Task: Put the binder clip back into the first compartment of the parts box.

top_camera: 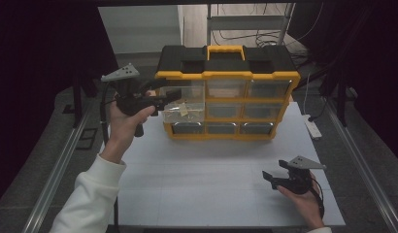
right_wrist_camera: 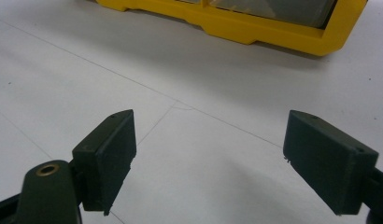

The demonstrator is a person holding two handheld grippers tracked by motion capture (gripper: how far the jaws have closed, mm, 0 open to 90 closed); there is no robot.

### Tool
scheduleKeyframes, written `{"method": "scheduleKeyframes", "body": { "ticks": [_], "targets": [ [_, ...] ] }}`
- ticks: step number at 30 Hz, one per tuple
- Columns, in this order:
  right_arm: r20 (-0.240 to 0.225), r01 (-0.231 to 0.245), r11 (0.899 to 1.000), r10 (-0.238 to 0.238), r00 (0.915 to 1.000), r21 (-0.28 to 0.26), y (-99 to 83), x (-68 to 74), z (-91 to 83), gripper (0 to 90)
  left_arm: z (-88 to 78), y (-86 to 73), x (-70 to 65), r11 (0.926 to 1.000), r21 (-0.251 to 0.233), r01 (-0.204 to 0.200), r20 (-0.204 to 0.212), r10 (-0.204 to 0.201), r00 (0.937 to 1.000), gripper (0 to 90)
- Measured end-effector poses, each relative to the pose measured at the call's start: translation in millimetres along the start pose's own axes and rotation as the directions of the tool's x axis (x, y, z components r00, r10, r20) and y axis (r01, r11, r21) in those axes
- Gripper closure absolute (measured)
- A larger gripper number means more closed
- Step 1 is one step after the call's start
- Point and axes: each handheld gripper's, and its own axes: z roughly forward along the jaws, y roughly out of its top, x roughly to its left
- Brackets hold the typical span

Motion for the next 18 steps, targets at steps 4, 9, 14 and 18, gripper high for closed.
{"method": "scheduleKeyframes", "body": {
  "ticks": [4,9,14,18],
  "targets": [
    [-0.009,0.001,1.000,-0.001,1.0000,-0.002,-0.4,1.3,-0.9,17.4,-8.8,-11.3,-5.0,0.9999,-0.014,0.002,0.008,-0.002,1.0000,17.7],
    [-0.017,0.005,1.000,-0.005,0.9998,-0.003,-0.2,1.5,-1.0,17.4,-20.5,-28.2,-7.2,1.0000,0.001,0.010,-0.011,-0.010,0.9999,17.5],
    [-0.018,0.008,1.000,-0.008,0.9998,-0.003,-0.1,1.9,-1.2,17.4,-33.0,-46.2,-11.2,0.9999,0.000,-0.014,-0.038,0.014,0.9992,17.5],
    [-0.012,0.010,1.000,-0.010,0.9999,0.003,0.0,2.0,-0.6,17.4,-41.6,-61.3,-14.1,0.9996,0.010,-0.028,-0.045,0.028,0.9986,17.3]
  ]
}}
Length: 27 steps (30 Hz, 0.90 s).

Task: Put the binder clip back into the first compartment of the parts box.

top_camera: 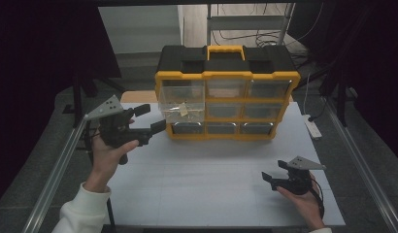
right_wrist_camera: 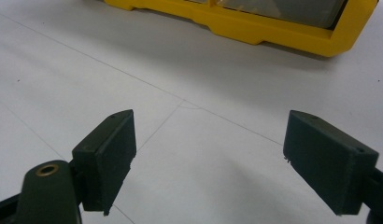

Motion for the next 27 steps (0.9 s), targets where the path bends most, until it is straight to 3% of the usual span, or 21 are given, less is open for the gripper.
{"method": "scheduleKeyframes", "body": {
  "ticks": [7,9,10,11,14,16,19,27],
  "targets": [
    [0.003,-0.002,1.000,0.002,1.0000,-0.001,-2.4,2.6,-4.8,17.4,-3.2,-43.0,-3.6,0.9957,0.089,-0.022,-0.036,0.026,0.9990,14.6],
    [0.009,-0.004,1.000,0.004,0.9999,-0.006,-4.6,2.3,-8.5,17.4,-1.1,-52.1,-5.9,0.9866,0.146,-0.072,-0.069,0.083,0.9942,12.8],
    [0.014,-0.005,1.000,0.005,0.9999,-0.008,-4.9,2.1,-9.8,17.4,-1.1,-52.1,-5.9,0.9866,0.146,-0.072,-0.069,0.083,0.9942,11.6],
    [0.014,-0.005,1.000,0.005,0.9999,-0.008,-4.9,2.1,-9.8,17.4,0.9,-56.5,-8.2,0.9782,0.182,-0.101,-0.089,0.118,0.9890,11.6],
    [0.020,-0.005,1.000,0.005,0.9998,-0.010,-4.3,2.6,-10.5,17.5,4.9,-63.5,-12.5,0.9679,0.231,-0.099,-0.105,0.126,0.9865,8.8],
    [0.013,-0.002,1.000,0.002,0.9999,-0.010,-3.7,3.2,-9.4,17.4,5.4,-67.8,-14.2,0.9723,0.221,-0.078,-0.125,0.107,0.9864,11.8],
    [0.010,0.002,1.000,-0.002,0.9999,-0.008,-3.5,4.1,-8.5,17.5,4.1,-69.5,-13.7,0.9808,0.190,-0.045,-0.116,0.067,0.9910,14.9],
    [0.008,-0.005,1.000,0.005,1.0000,-0.017,-3.6,3.3,-10.0,17.4,8.4,-85.4,-12.7,0.9840,0.178,-0.006,-0.118,0.027,0.9927,16.8]
  ]
}}
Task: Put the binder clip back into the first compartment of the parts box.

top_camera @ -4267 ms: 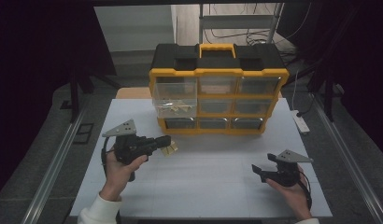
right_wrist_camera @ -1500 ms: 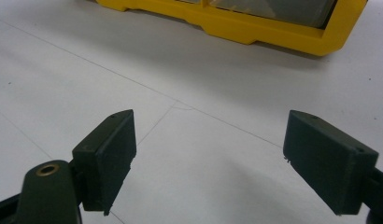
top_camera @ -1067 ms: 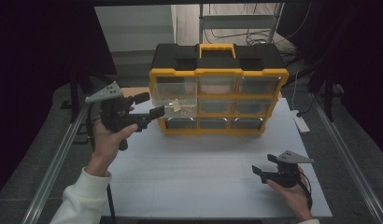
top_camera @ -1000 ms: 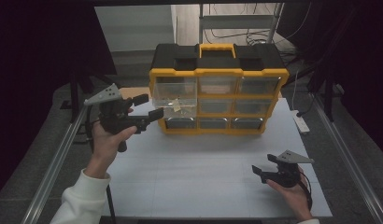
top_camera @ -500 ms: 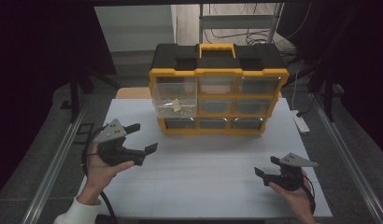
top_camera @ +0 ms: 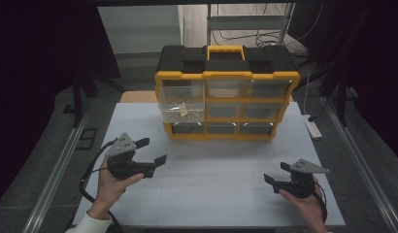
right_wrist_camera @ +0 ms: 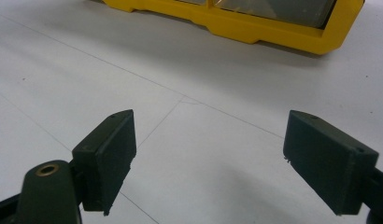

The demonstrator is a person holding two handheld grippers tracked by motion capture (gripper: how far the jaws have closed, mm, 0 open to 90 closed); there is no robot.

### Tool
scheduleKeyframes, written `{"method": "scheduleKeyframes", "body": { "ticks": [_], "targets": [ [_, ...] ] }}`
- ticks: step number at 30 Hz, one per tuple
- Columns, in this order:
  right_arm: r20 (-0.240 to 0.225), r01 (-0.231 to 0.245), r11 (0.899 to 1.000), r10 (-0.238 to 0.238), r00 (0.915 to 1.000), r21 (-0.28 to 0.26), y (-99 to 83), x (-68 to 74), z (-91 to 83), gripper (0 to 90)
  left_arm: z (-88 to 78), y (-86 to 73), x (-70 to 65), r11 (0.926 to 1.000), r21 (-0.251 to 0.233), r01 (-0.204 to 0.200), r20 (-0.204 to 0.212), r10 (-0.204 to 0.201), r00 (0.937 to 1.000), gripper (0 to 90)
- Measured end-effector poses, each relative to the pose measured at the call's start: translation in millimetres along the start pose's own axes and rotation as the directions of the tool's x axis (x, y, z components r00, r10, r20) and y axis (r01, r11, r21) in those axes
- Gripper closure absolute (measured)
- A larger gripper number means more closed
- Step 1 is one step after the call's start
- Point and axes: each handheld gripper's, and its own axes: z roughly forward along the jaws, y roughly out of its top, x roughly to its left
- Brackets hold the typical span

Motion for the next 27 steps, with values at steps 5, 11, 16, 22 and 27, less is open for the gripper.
{"method": "scheduleKeyframes", "body": {
  "ticks": [5,11,16,22,27],
  "targets": [
    [-0.004,0.003,1.000,-0.003,1.0000,0.000,0.4,0.5,0.4,17.4,2.1,-22.4,5.7,0.9991,-0.009,0.042,-0.015,-0.042,0.9990,18.5],
    [-0.003,0.002,1.000,-0.002,1.0000,-0.005,0.5,-0.3,-0.2,17.3,13.6,-47.2,10.4,0.9993,0.019,0.033,-0.031,-0.032,0.9990,18.5],
    [-0.012,0.009,1.000,-0.009,0.9999,-0.011,1.1,1.2,-0.6,17.2,28.3,-57.3,13.5,0.9974,0.056,0.046,-0.007,-0.045,0.9989,18.0],
    [-0.018,0.010,1.000,-0.010,0.9998,-0.019,1.5,0.9,-1.6,17.2,33.3,-60.0,17.0,0.9960,0.069,0.057,-0.009,-0.057,0.9984,17.8],
    [-0.018,0.015,0.999,-0.015,0.9997,-0.031,2.1,1.5,-3.0,17.2,31.9,-59.5,17.6,0.9959,0.062,0.065,-0.009,-0.065,0.9978,18.0]
  ]
}}
